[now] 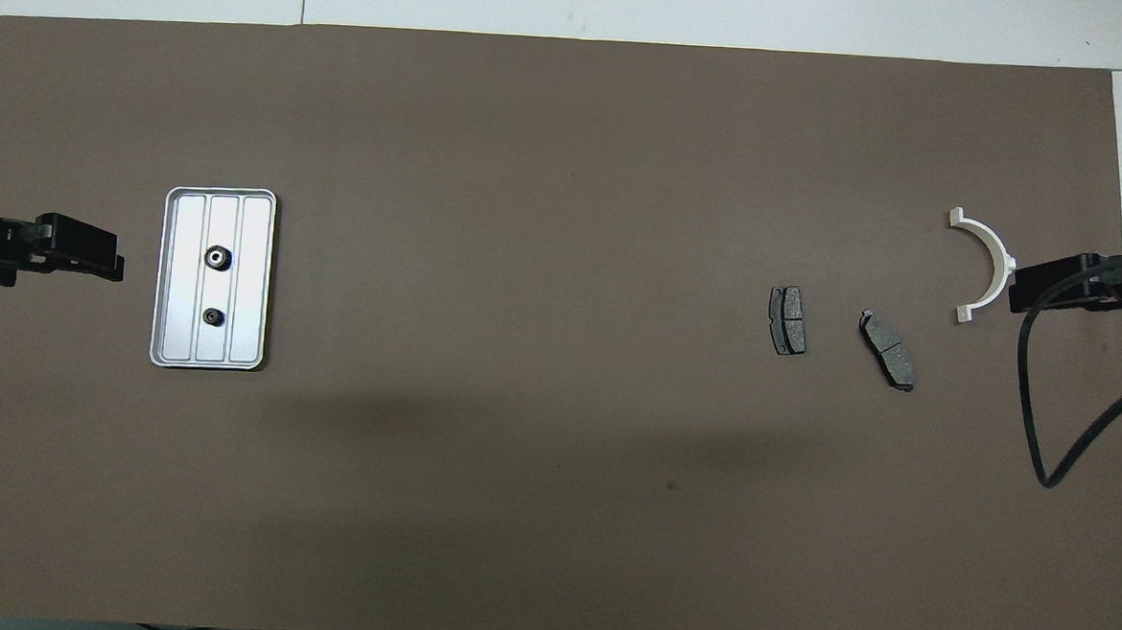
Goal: Pick bearing gear from pile to tray
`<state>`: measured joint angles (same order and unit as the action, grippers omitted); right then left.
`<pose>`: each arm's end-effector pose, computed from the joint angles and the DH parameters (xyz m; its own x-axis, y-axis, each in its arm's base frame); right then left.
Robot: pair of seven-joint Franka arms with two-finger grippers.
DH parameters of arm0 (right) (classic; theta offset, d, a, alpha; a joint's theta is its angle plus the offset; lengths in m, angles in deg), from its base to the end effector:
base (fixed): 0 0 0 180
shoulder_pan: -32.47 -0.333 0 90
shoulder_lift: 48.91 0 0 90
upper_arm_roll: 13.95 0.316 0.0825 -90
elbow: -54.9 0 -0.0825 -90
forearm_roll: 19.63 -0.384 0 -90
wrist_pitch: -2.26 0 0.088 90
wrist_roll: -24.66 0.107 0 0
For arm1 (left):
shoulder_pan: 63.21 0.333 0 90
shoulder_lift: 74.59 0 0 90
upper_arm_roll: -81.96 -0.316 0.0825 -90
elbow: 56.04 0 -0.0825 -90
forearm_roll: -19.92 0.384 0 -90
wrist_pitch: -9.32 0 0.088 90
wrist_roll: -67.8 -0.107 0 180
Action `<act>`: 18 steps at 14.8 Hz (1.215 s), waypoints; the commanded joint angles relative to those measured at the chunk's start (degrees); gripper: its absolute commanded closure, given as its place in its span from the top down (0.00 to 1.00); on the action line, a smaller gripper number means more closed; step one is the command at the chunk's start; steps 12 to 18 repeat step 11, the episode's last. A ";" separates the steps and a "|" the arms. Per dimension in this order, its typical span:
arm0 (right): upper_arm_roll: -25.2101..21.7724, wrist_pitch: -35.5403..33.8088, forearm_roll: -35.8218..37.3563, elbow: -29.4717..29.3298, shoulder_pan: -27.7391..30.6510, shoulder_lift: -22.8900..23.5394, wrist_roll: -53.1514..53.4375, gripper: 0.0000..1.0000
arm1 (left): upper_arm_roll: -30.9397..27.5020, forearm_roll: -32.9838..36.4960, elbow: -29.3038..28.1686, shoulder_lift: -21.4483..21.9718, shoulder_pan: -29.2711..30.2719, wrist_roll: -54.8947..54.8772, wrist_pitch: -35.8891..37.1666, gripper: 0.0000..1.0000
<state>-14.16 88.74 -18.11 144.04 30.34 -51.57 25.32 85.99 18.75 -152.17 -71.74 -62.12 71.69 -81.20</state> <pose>0.5338 0.0149 0.6514 0.9998 0.0204 0.0003 0.0204 -0.9994 0.0263 0.5367 -0.0306 0.6019 0.9986 0.0171 -0.0493 0.0178 -0.9998 0.0136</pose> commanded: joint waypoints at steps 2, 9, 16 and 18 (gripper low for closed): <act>0.12 0.17 -0.38 0.69 0.11 -0.95 -0.83 1.00 | 0.37 1.70 0.95 0.31 0.67 -0.91 2.37 1.00; 0.21 0.08 -0.47 0.69 0.02 -0.95 -0.83 1.00 | 0.37 1.61 0.77 0.31 0.67 -0.12 1.31 1.00; 0.56 0.00 -0.56 0.77 0.02 -1.03 -0.83 1.00 | 0.37 1.52 0.77 0.31 0.67 -0.03 1.14 1.00; 0.56 0.00 -0.56 0.77 0.02 -1.03 -0.83 1.00 | 0.37 1.52 0.77 0.31 0.67 -0.03 1.14 1.00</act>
